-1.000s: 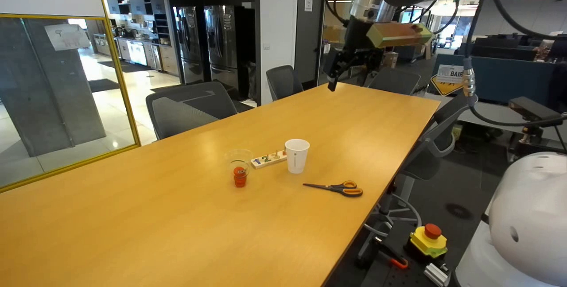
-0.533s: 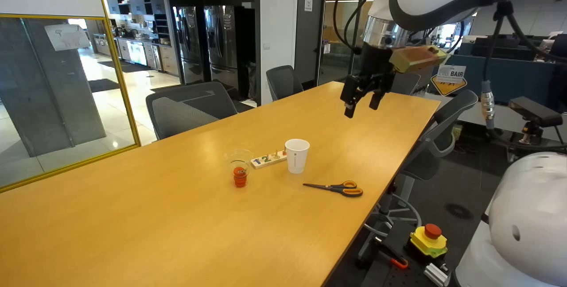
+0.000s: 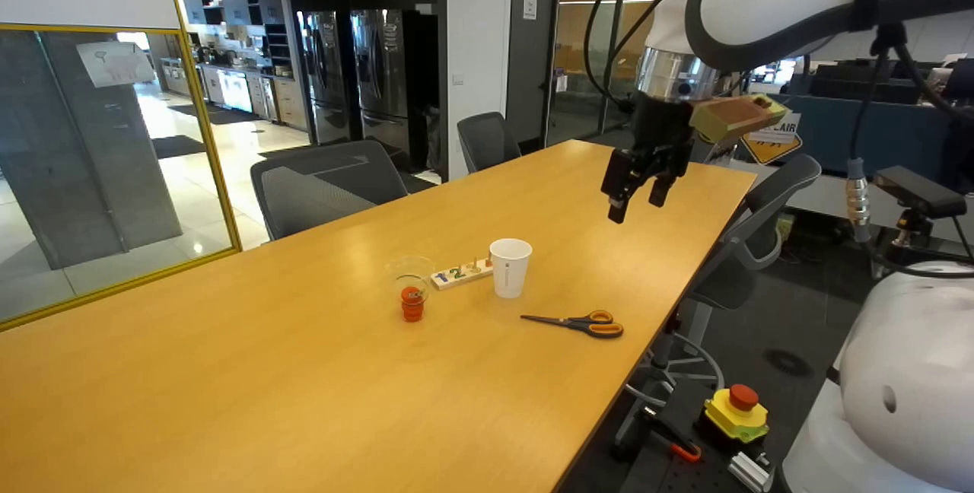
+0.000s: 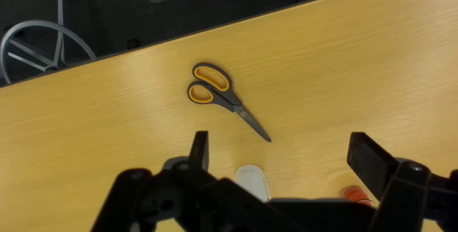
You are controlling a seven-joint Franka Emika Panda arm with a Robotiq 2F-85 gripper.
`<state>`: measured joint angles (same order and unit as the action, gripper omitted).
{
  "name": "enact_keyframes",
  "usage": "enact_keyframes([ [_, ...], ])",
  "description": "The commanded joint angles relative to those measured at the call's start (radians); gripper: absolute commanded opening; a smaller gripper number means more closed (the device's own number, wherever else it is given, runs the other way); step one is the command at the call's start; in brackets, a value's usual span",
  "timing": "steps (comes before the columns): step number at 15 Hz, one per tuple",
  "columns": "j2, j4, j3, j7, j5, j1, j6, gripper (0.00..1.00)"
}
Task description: Pick up the coloured tiles and put them in the cups
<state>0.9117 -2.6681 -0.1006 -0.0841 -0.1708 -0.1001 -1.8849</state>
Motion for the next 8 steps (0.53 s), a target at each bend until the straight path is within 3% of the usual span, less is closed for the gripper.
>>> enact_keyframes([
  [1, 0.055, -0.02, -0.004, 0.029, 0.02, -0.013, 0.011, 1.0],
  [8, 0.034, -0.021, 0.008, 0.012, 0.012, -0.018, 0.003, 1.0],
])
